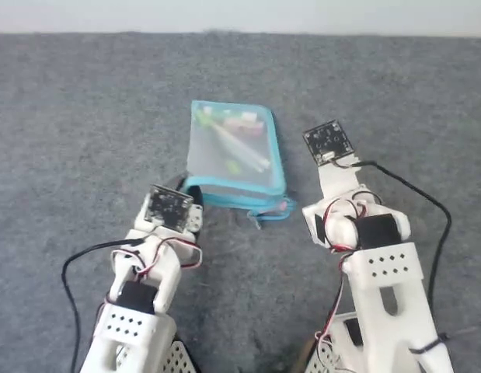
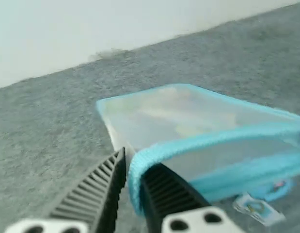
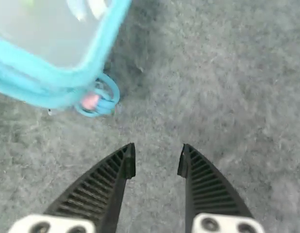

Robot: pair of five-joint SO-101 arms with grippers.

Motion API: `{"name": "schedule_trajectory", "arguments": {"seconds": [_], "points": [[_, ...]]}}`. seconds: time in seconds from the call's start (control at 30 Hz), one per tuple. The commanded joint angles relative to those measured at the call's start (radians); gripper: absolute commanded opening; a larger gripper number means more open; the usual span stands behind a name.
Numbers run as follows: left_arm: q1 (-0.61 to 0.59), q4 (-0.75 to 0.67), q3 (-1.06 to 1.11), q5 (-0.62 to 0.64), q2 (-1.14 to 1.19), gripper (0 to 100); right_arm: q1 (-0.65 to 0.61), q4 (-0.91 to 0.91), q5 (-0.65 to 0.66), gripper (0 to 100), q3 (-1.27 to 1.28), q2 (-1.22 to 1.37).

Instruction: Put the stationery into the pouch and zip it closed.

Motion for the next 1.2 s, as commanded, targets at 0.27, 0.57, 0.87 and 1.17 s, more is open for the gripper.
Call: {"name": "schedule_trajectory", "arguments": {"seconds": [0.27,0.57,0.87,1.17], "points": [[0.044,0.012,-0.007,-0.002,0.003,1,0.007,-0.136,0.006,14.4,0.012,0.157],[-0.104,-0.017,-0.005,-0.002,0.005,1,0.012,-0.306,0.006,6.0,0.155,0.124],[-0.101,-0.017,-0.004,-0.002,0.005,1,0.015,-0.372,0.008,4.4,0.29,-0.067],[-0.106,-0.017,-0.004,-0.002,0.005,1,0.008,-0.492,0.014,4.4,0.457,-0.245]]}}
